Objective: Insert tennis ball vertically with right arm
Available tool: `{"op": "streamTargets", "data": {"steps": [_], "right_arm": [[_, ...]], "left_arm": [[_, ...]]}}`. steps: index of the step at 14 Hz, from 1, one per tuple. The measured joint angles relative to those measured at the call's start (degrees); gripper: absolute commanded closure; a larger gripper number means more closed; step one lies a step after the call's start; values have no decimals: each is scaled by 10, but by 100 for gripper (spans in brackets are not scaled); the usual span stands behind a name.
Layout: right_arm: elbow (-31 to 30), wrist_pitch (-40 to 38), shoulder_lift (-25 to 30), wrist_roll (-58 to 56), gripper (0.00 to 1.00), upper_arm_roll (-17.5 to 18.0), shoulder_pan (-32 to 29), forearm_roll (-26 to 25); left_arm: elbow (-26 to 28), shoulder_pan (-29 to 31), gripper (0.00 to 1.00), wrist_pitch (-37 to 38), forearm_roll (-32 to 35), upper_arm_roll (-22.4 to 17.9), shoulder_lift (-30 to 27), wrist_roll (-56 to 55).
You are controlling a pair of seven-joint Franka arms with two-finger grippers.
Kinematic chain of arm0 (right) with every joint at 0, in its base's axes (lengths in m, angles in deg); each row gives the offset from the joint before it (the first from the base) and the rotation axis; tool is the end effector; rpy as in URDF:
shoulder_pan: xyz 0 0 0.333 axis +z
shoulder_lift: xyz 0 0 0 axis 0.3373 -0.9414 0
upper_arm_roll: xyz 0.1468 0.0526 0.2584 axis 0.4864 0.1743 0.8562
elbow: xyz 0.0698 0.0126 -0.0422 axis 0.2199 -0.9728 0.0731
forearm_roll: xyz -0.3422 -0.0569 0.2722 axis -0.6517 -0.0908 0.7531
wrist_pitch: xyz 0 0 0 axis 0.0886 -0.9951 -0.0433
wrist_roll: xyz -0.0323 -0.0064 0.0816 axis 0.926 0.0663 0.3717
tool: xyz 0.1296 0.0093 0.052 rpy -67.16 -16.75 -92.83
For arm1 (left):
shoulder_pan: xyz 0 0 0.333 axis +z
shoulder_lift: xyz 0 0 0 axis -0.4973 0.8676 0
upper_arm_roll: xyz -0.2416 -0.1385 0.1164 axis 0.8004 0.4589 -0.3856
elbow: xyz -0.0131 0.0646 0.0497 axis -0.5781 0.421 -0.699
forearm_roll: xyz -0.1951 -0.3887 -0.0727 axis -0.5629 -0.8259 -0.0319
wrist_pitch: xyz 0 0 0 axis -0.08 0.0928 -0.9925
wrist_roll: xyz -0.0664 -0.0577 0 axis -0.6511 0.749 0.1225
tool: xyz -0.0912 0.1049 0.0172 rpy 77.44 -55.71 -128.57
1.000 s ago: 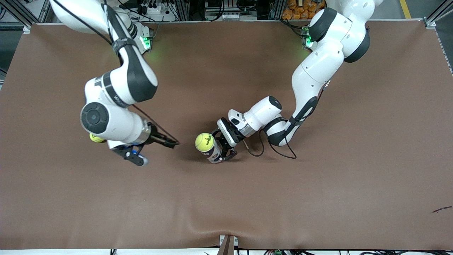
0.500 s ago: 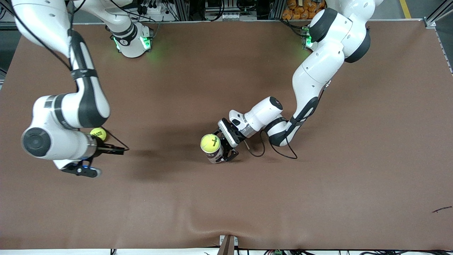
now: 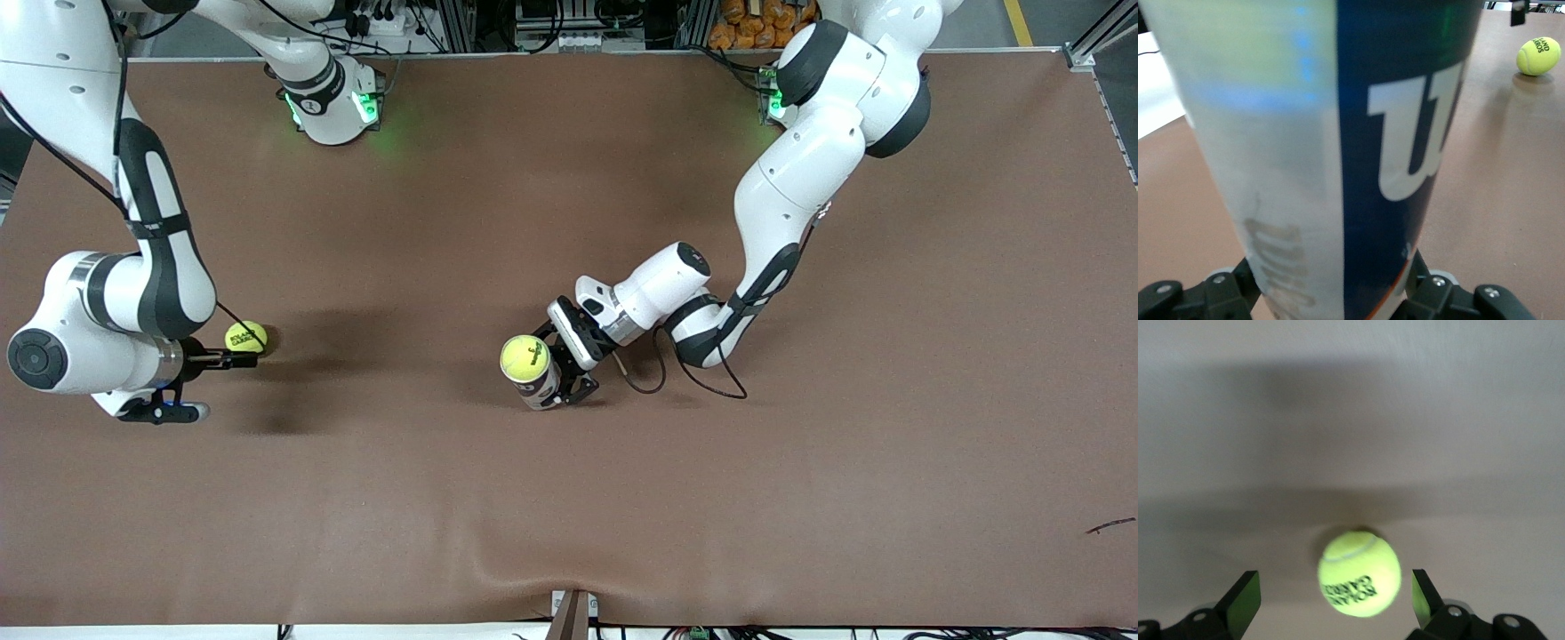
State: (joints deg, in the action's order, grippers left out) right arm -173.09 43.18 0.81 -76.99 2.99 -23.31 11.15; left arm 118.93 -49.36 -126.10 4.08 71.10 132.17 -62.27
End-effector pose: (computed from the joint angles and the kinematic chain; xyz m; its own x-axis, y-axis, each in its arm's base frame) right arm 0.6370 -0.0959 0.1675 0.9531 -0.0193 -0.3021 -0.0230 -0.9997 -0.0087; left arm 0.5640 -0.5229 0.0952 0.2371 -0.4579 0.8568 -0.8759 -0.4823 -0.0154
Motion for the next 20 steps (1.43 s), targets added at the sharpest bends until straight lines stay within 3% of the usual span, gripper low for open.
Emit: {"op": "streamTargets", "data": {"steps": [7, 8, 12, 15, 20], "right_arm": [[-58, 6, -9, -9, 0, 2, -13, 0], [-58, 11, -11, -9, 11, 2, -13, 0], [-58, 27, -17, -26, 29, 2, -20, -1], [-58, 28, -18, -31, 55, 2, -22, -1], [-35, 30, -11, -31, 65, 18, -21, 0]], "left_arm": [[0, 0, 21, -1, 0, 0, 0, 0], [0, 0, 21, -1, 0, 0, 0, 0], [0, 0, 21, -1, 0, 0, 0, 0], [0, 0, 21, -1, 0, 0, 0, 0], [0, 0, 21, -1, 0, 0, 0, 0]]}}
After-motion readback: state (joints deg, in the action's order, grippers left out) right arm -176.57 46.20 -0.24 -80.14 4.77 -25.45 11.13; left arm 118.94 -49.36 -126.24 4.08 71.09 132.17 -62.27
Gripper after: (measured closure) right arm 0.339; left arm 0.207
